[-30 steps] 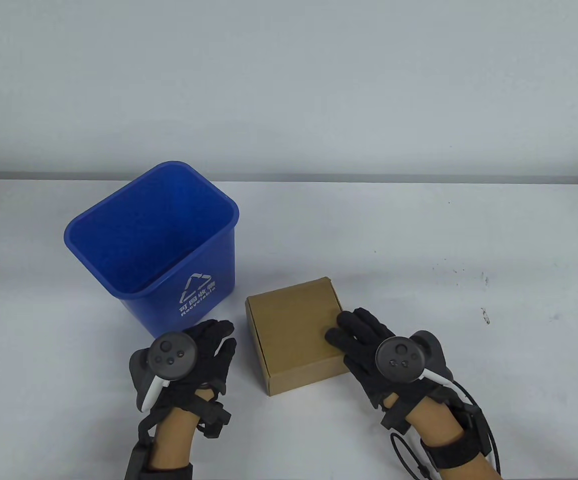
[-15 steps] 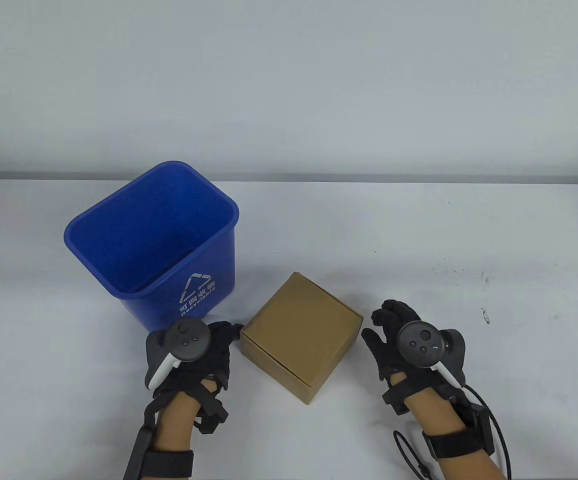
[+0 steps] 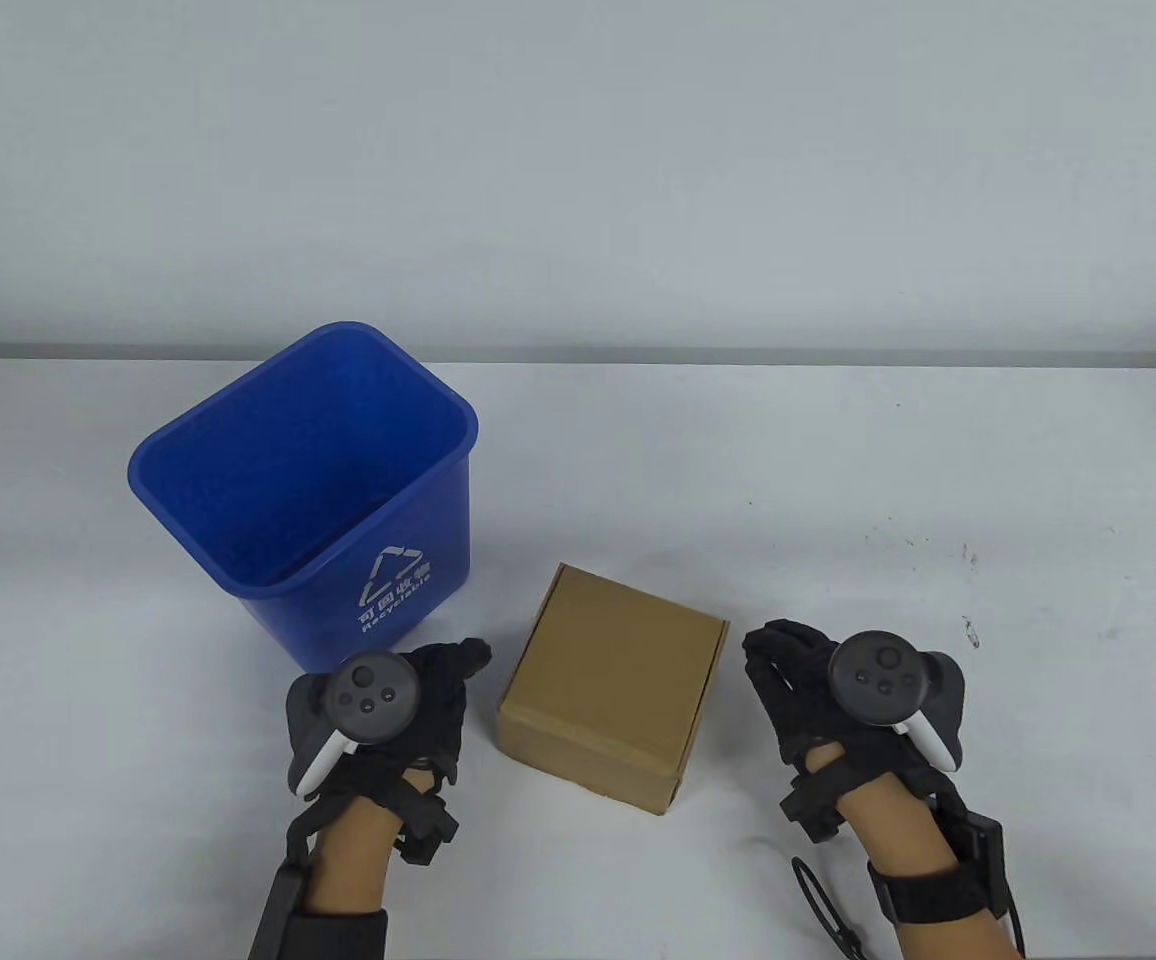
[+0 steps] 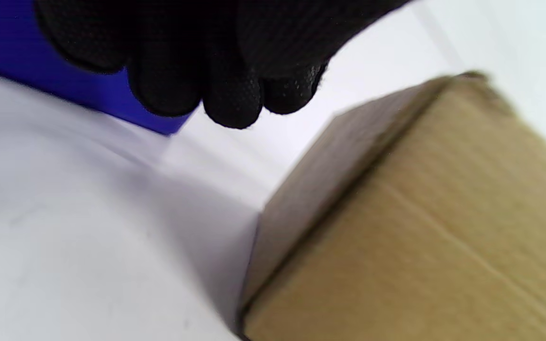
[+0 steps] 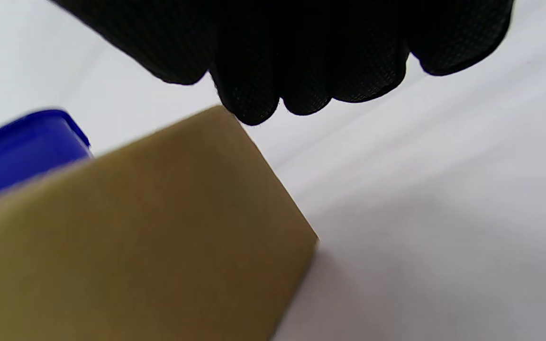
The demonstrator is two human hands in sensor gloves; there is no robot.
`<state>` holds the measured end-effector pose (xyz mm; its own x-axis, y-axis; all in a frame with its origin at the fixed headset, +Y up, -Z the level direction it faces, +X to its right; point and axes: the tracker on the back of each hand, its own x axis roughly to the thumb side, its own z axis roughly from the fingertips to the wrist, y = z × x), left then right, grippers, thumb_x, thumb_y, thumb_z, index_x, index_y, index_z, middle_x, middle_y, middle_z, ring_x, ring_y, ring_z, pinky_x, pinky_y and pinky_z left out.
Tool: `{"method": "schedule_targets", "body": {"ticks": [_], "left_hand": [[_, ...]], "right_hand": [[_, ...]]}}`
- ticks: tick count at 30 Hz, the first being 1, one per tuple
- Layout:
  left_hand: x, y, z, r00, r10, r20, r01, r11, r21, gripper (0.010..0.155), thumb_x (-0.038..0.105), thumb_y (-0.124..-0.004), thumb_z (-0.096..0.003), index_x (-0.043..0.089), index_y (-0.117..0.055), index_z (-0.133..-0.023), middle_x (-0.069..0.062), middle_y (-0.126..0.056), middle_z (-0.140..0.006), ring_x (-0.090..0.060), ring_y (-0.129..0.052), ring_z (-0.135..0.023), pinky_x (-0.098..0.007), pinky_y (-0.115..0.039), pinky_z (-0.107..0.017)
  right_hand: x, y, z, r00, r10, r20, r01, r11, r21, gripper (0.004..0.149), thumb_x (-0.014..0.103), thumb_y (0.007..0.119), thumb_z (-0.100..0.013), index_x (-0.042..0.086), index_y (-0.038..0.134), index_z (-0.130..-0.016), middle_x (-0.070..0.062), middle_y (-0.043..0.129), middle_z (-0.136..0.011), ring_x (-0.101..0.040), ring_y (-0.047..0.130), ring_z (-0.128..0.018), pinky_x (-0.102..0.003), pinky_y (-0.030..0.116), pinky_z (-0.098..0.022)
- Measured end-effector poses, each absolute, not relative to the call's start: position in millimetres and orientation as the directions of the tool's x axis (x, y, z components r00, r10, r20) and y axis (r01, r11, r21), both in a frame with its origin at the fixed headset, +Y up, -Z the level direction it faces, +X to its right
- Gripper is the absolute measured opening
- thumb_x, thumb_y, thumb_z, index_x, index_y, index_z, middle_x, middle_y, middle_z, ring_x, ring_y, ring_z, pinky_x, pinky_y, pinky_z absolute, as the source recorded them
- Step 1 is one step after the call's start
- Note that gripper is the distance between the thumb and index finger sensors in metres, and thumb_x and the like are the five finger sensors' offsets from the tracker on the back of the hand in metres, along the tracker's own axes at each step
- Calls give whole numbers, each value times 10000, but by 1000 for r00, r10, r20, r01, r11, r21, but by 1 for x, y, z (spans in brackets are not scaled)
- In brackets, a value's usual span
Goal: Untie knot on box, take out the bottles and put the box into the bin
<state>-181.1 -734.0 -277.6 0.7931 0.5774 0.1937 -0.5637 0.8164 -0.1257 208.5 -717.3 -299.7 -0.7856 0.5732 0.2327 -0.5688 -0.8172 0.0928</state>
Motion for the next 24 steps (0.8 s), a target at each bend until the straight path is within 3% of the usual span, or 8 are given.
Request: {"method": "schedule_targets", "body": {"ticks": [7, 11, 15, 17, 24], "left_hand": [[-150, -741, -275, 847, 466, 255, -421, 882, -212, 530, 283, -814, -501, 190, -735, -1017, -103, -815, -974, -445, -809, -893, -630, -654, -662], [-149, -747, -277, 868, 438, 233, -393, 894, -218, 565, 304, -829, -494, 164, -716, -1030, -132, -800, -979, -457, -795, -895, -635, -646, -659], [-143, -754, -277, 888, 390, 245, -316, 903, -291, 581, 281, -826, -496, 141, -683, -1041, -130, -760, -999, -465, -743, -916, -643, -615, -674], [-139, -753, -276, 907, 333, 260, -264, 927, -265, 591, 277, -826, -493, 134, -668, -1044, -127, -750, -1002, -464, -736, -919, -644, -610, -679], [-138, -746, -271, 899, 315, 304, -244, 937, -249, 582, 263, -807, -495, 108, -680, -1041, -159, -753, -997, -480, -729, -921, -653, -597, -685]], "right_hand": [[178, -743, -300, -852, 437, 287, -354, -886, 298, 456, 269, 690, -494, 67, 766, -895, -168, 681, -986, -497, 701, -874, -651, 599, -591], [167, -758, -301, -854, 408, 323, -268, -877, 399, 478, 295, 713, -492, 48, 754, -899, -174, 661, -993, -496, 655, -892, -656, 576, -600], [158, -761, -298, -883, 322, 341, -164, -893, 419, 523, 296, 708, -495, 35, 666, -947, -172, 548, -1035, -501, 546, -935, -665, 513, -624], [155, -762, -295, -889, 293, 353, -133, -901, 413, 536, 284, 704, -494, 17, 634, -953, -182, 507, -1042, -514, 513, -939, -669, 494, -629], [152, -756, -292, -862, 302, 407, -126, -905, 406, 530, 270, 722, -486, -33, 688, -919, -208, 561, -1024, -540, 562, -917, -677, 519, -615]]}}
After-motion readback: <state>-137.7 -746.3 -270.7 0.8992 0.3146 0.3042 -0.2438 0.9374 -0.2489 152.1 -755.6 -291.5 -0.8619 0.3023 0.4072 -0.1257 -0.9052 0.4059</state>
